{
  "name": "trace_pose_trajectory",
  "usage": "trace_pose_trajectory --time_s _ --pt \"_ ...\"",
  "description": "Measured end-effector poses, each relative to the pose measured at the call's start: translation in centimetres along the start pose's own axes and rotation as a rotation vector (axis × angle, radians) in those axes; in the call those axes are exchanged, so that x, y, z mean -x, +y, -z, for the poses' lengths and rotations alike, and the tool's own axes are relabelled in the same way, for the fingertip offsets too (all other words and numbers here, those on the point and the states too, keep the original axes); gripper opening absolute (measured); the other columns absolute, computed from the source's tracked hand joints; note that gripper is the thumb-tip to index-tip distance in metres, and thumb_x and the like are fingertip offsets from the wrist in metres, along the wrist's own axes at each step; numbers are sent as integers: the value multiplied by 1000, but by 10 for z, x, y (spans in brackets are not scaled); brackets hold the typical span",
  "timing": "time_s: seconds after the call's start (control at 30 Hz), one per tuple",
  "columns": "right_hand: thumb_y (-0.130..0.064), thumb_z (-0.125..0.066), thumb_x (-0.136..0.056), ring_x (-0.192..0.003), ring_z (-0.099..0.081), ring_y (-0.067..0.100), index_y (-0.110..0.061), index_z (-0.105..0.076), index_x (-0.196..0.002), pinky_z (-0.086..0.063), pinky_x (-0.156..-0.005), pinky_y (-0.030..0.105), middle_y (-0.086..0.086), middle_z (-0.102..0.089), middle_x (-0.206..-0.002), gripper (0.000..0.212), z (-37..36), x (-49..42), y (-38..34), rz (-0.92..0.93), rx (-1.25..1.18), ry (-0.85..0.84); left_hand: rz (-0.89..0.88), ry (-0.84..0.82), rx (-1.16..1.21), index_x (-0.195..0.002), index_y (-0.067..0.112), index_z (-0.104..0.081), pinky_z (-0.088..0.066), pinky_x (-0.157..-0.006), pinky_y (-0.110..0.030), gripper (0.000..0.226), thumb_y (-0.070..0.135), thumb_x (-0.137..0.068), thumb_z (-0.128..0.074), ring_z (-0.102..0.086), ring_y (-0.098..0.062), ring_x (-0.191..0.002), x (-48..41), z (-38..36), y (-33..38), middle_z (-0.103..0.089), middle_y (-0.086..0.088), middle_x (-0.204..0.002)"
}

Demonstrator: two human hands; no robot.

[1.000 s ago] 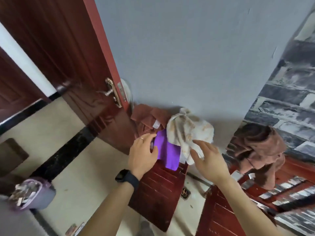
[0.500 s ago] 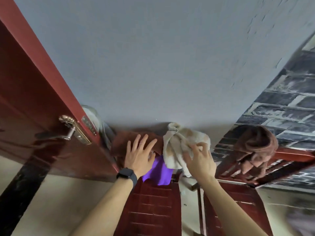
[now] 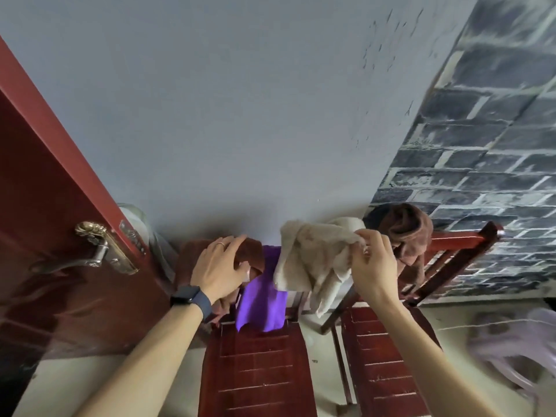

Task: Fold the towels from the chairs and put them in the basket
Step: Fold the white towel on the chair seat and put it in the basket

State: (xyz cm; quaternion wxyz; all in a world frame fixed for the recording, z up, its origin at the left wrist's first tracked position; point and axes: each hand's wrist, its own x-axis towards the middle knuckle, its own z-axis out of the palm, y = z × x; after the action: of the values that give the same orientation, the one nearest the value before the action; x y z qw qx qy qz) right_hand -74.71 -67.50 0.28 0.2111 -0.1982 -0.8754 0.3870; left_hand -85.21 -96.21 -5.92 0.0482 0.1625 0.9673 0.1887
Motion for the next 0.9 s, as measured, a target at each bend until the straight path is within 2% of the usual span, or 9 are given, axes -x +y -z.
trace_pose_trajectory --time_s 0.17,0.33,0.4,0.5,0.6,0.67,0.77,0.83,0.9 --pt "-13 -58 -97 -94 -61 0 -34 -61 -111 -49 -76 12 -14 -56 -115 26 52 52 -18 125 -145 -16 -106 116 253 -149 26 -38 -35 -113 -34 74 41 -84 -70 -40 -22 -138 51 27 56 -47 -2 -146" --pt "-6 -60 -95 -96 -62 3 -31 -64 -105 -48 -76 7 -11 -60 -110 28 70 123 -15 207 -243 -127 -202 -74 450 -150 37 -32 -27 -111 -21 96 64 -70 -78 -29 3 -135 123 22 120 -33 20 -146" --pt "-4 -62 -93 -99 -62 4 -29 -67 -106 -50 -78 10 -11 -61 -112 28 73 148 -8 199 -264 -189 -159 -182 442 -139 36 -47 -32 -99 -18 77 62 -73 -76 -38 4 -123 149 16 134 -39 22 -134" --pt "-6 -67 -91 -99 -64 3 -28 -72 -104 -54 -80 18 -16 -64 -110 26 78 176 9 124 -265 -259 -64 -237 463 -104 27 -67 -41 -75 -18 35 49 -79 -76 -60 1 -94 178 0 131 -66 20 -104" --pt "-10 -72 -90 -93 -64 0 -28 -74 -100 -55 -78 19 -17 -67 -103 22 88 192 26 123 -149 -260 45 -273 562 -89 19 -60 -38 -63 -22 33 39 -76 -82 -56 -7 -69 197 -8 112 -66 3 -79" --pt "-9 -72 -89 -89 -64 2 -27 -75 -99 -54 -79 22 -15 -66 -99 20 89 199 34 159 -75 -284 97 -328 587 -88 17 -59 -36 -59 -19 37 36 -71 -86 -50 -4 -63 205 -6 100 -59 4 -73" --pt "-13 -68 -92 -94 -58 11 -26 -74 -100 -52 -79 31 -12 -68 -98 16 80 208 33 269 110 -255 157 -455 551 -83 22 -59 -39 -63 -22 37 42 -68 -87 -53 -5 -67 212 -1 87 -58 9 -74" --pt "-14 -66 -93 -95 -57 16 -26 -73 -100 -53 -75 34 -11 -69 -100 15 70 209 26 296 182 -193 191 -580 459 -87 22 -63 -43 -70 -26 50 61 -63 -84 -59 -10 -77 216 -1 77 -62 9 -82" --pt "-14 -63 -95 -93 -60 18 -23 -73 -101 -54 -72 35 -8 -68 -103 15 57 209 19 286 196 -158 221 -682 438 -102 21 -69 -52 -91 -34 76 78 -53 -79 -66 -13 -96 219 -8 63 -70 7 -104"
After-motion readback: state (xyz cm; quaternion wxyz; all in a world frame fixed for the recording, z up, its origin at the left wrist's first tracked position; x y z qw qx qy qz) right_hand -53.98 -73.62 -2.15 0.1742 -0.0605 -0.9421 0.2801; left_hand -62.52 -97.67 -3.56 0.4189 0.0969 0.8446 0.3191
